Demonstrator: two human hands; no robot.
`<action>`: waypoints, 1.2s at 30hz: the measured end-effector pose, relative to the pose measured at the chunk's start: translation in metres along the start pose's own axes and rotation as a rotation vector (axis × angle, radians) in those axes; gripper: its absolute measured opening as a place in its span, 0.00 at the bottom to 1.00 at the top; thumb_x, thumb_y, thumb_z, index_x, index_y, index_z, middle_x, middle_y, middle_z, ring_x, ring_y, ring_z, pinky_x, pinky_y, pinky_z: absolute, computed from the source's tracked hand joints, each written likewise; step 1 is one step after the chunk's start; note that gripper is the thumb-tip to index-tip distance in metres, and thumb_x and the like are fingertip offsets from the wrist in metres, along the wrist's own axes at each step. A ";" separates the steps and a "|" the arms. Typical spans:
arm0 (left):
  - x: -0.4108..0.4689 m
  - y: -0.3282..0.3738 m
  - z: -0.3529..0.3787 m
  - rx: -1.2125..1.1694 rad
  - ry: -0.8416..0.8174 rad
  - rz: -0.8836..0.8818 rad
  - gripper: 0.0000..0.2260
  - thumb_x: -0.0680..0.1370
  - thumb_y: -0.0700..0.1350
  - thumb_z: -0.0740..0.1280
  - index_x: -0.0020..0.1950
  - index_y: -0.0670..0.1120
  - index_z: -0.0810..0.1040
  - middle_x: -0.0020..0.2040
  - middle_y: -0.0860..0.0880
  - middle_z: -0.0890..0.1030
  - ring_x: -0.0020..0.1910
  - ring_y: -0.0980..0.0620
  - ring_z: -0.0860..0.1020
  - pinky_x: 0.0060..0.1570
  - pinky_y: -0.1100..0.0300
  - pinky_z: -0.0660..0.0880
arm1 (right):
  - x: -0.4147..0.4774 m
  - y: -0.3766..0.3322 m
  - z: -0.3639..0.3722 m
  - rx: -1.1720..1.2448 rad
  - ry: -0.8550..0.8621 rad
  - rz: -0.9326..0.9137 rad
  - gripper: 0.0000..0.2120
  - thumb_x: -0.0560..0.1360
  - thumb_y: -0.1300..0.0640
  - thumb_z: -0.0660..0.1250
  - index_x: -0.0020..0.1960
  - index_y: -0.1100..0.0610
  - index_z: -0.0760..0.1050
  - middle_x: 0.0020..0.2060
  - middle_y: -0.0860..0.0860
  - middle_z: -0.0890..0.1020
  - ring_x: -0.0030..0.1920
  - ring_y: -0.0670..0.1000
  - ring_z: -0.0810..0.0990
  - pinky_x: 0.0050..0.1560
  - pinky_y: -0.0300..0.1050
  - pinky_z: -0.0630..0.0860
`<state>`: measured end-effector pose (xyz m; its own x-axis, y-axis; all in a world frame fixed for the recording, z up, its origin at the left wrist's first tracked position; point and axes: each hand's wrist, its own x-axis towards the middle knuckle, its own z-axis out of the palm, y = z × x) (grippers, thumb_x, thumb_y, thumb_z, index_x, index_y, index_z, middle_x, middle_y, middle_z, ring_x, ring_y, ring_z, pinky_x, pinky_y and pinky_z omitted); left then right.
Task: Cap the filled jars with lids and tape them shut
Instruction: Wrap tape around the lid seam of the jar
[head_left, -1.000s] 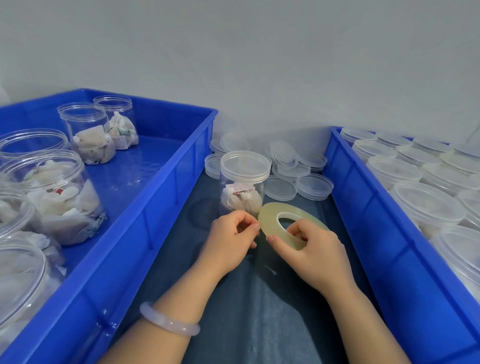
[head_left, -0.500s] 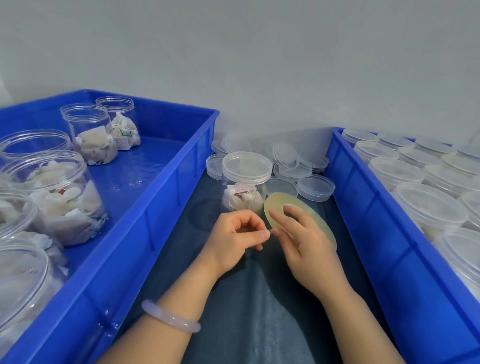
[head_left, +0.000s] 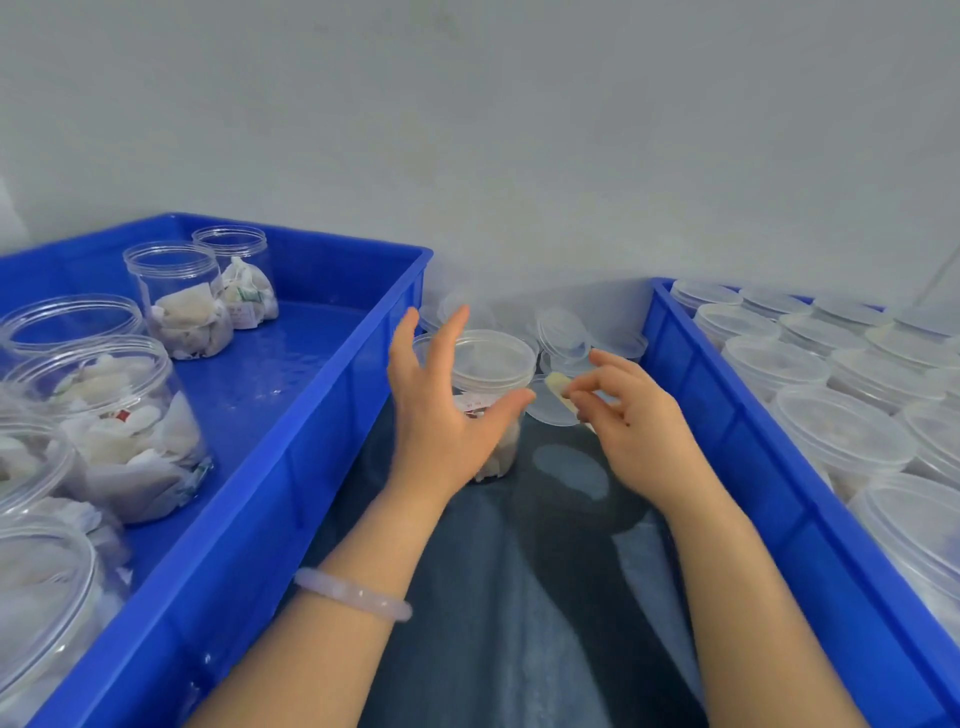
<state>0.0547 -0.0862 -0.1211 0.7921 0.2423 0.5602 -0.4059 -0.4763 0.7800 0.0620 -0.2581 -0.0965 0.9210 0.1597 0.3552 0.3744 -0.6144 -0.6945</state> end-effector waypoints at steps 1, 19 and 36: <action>0.005 -0.002 0.001 -0.018 -0.092 -0.050 0.33 0.67 0.52 0.77 0.69 0.58 0.67 0.77 0.46 0.52 0.75 0.57 0.52 0.70 0.60 0.59 | 0.004 -0.002 -0.001 0.008 -0.027 -0.005 0.11 0.79 0.56 0.64 0.41 0.42 0.75 0.68 0.45 0.69 0.59 0.49 0.77 0.60 0.47 0.72; 0.016 -0.019 -0.006 -0.277 -0.283 -0.032 0.22 0.66 0.62 0.66 0.57 0.59 0.67 0.60 0.56 0.74 0.59 0.58 0.74 0.56 0.66 0.71 | 0.014 -0.005 -0.013 -0.096 -0.285 -0.069 0.03 0.75 0.49 0.67 0.43 0.45 0.78 0.55 0.40 0.71 0.57 0.40 0.71 0.50 0.24 0.65; 0.016 -0.016 -0.001 -0.203 -0.238 -0.076 0.32 0.54 0.66 0.75 0.55 0.65 0.68 0.58 0.63 0.74 0.59 0.64 0.73 0.57 0.62 0.74 | 0.016 -0.012 -0.003 -0.164 -0.156 -0.037 0.08 0.71 0.44 0.68 0.35 0.40 0.73 0.47 0.44 0.76 0.48 0.43 0.72 0.42 0.30 0.65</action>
<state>0.0731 -0.0740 -0.1245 0.8983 0.0543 0.4361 -0.4055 -0.2801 0.8701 0.0719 -0.2499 -0.0803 0.9170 0.2947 0.2687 0.3979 -0.7214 -0.5668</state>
